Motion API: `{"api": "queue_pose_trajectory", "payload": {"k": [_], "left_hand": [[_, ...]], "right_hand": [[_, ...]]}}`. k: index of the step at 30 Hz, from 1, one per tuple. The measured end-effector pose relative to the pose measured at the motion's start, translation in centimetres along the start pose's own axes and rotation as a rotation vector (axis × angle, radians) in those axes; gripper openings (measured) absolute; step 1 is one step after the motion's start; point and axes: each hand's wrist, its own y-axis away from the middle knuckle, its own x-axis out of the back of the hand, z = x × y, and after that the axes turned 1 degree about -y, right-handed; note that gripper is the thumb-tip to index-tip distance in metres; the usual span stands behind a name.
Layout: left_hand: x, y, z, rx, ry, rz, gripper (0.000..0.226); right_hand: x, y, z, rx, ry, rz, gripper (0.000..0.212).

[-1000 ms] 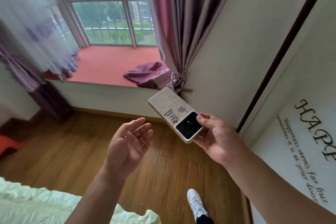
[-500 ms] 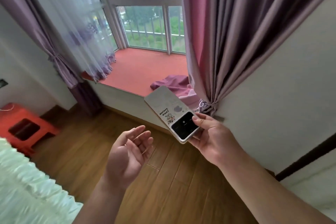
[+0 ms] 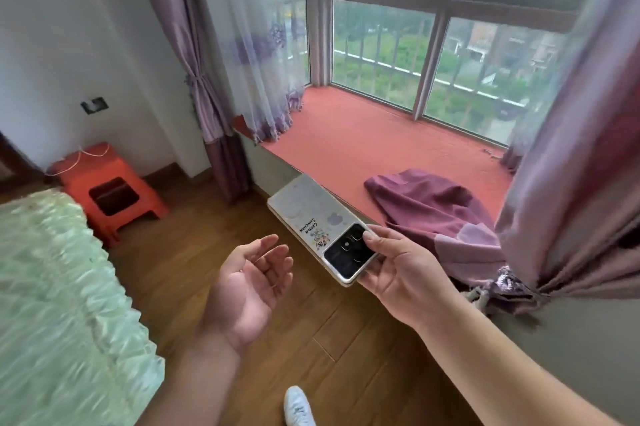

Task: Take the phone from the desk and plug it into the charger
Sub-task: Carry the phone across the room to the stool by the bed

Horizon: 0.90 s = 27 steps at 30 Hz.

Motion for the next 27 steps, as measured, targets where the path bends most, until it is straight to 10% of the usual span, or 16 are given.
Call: {"api": "queue_pose_trajectory", "payload": {"k": [27], "left_hand": [[12.8,-21.9,25.9,-0.237,0.080,0.234,0.025]], "right_hand": [[-26.9,-33.5,1.2,-0.193,0.128,-0.190,0.024]]}}
